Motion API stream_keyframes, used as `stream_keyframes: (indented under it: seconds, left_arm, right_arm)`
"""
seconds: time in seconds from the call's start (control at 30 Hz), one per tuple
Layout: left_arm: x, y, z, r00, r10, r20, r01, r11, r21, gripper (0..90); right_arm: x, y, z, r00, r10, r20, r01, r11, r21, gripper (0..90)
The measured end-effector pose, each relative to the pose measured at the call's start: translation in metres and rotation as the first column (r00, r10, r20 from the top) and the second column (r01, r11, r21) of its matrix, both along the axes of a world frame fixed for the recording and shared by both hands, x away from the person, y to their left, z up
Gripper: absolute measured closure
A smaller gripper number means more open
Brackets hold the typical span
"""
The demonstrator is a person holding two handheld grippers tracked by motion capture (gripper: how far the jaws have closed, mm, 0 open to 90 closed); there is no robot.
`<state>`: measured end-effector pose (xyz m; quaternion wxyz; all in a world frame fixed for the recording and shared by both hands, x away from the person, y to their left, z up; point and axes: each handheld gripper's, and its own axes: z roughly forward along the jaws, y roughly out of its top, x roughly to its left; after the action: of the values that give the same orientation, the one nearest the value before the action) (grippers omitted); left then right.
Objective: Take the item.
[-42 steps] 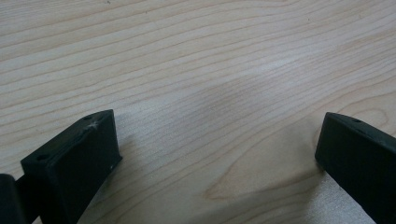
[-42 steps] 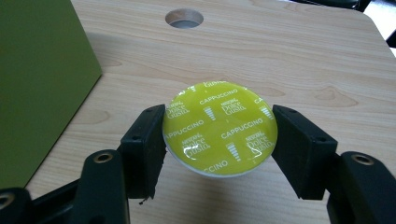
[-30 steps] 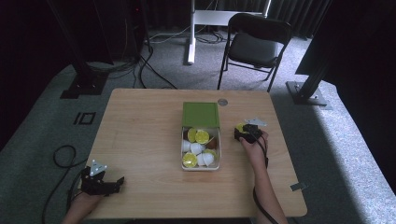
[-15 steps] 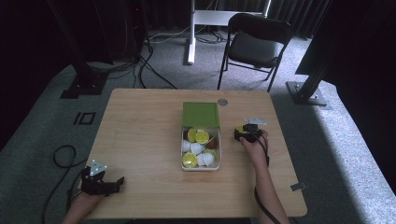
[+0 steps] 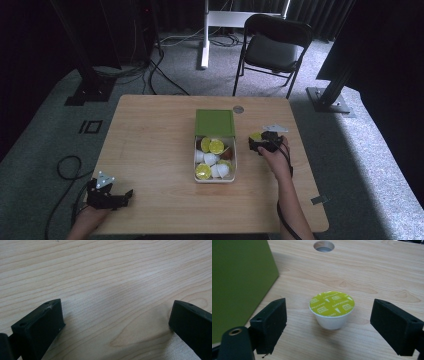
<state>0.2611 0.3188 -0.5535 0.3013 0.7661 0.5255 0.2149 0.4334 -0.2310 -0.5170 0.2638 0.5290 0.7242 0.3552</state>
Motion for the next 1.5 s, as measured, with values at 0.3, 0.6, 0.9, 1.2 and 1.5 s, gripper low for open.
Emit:
stream_keyframes:
  seconds: [0.3, 0.6, 0.9, 1.2, 1.5]
  left_arm:
    - [0.0, 0.0, 0.0, 1.0, 0.0, 0.0, 0.0, 1.0, 0.0, 0.5]
    - [0.0, 0.0, 0.0, 1.0, 0.0, 0.0, 0.0, 1.0, 0.0, 0.5]
    - [0.0, 0.0, 0.0, 1.0, 0.0, 0.0, 0.0, 1.0, 0.0, 0.5]
    - [0.0, 0.0, 0.0, 1.0, 0.0, 0.0, 0.0, 1.0, 0.0, 0.4]
    - [0.0, 0.0, 0.0, 1.0, 0.0, 0.0, 0.0, 1.0, 0.0, 0.5]
  right_arm:
    - [-0.019, -0.008, 0.004, 0.9994, 0.032, 0.014, -0.032, 0.999, 0.003, 13.3]
    - [-0.042, -0.018, 0.01, 0.9969, 0.071, 0.035, -0.073, 0.996, 0.049, 12.6]
    - [-0.061, -0.023, 0.0, 0.9909, 0.134, 0.016, -0.134, 0.99, 0.042, 12.6]
    - [-0.076, -0.022, -0.008, 0.9742, 0.225, -0.008, -0.225, 0.974, 0.03, 12.6]
    - [-0.092, -0.027, -0.011, 0.9408, 0.338, -0.031, -0.338, 0.941, 0.003, 12.6]
